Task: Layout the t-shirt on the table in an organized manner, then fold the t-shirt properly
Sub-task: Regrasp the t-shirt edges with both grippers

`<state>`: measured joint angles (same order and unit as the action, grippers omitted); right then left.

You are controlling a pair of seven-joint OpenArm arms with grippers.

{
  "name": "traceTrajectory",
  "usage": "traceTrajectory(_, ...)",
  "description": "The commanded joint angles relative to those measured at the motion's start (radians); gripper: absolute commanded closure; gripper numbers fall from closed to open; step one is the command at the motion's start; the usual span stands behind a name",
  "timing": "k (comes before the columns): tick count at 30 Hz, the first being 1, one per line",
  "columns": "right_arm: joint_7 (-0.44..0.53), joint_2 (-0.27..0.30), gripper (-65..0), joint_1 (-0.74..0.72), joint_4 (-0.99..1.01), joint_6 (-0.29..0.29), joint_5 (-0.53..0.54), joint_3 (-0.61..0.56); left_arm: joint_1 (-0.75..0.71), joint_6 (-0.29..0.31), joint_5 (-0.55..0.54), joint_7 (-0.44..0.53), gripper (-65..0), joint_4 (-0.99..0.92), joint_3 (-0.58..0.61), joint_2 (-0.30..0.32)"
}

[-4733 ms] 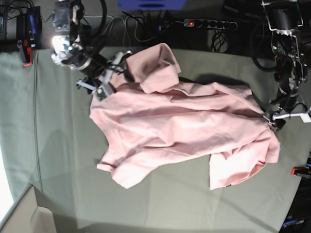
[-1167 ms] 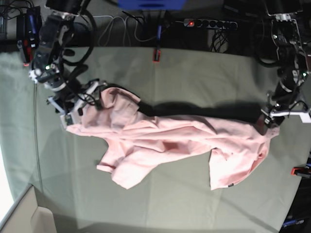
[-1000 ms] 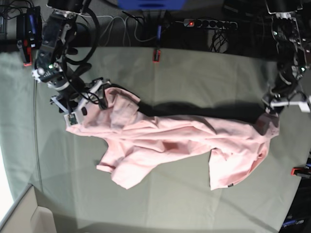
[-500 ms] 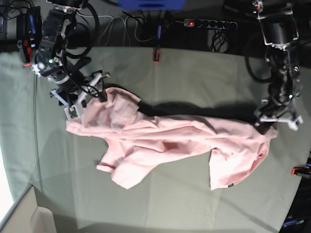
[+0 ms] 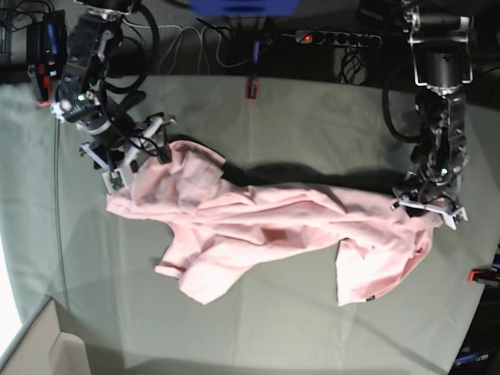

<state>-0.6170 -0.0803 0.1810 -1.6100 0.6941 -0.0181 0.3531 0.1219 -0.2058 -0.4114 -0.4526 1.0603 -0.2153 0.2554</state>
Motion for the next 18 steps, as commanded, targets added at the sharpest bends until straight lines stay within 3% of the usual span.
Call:
traceTrajectory(1,0.024,0.003,-41.9,-0.013,-0.017,0.004,0.02,0.002,0.02,0.004,0.001,0.031,-32.8,0.016,0.003,0.015)
traceTrajectory(5,0.026,0.003,-41.9,-0.015,-0.017,0.004,0.02,0.002,0.022,0.004,0.001,0.044,-1.4,0.016,0.001,0.015)
traceTrajectory(11,0.027,0.003,-41.9,-0.033,-0.017,0.004,0.019,0.004,0.012,0.004,-0.001,0.036,0.0,0.071,-0.003,0.032)
traceTrajectory(15,0.027,0.026,-41.8,-0.039,-0.017,0.004,0.019,0.005,-0.084,0.004,-0.008,0.036,0.0,0.248,-0.016,0.071)
traceTrajectory(18,0.027,0.03,-41.8,-0.039,-0.017,0.004,0.019,0.004,-0.178,0.004,-0.01,0.036,0.0,0.42,-0.095,0.072)
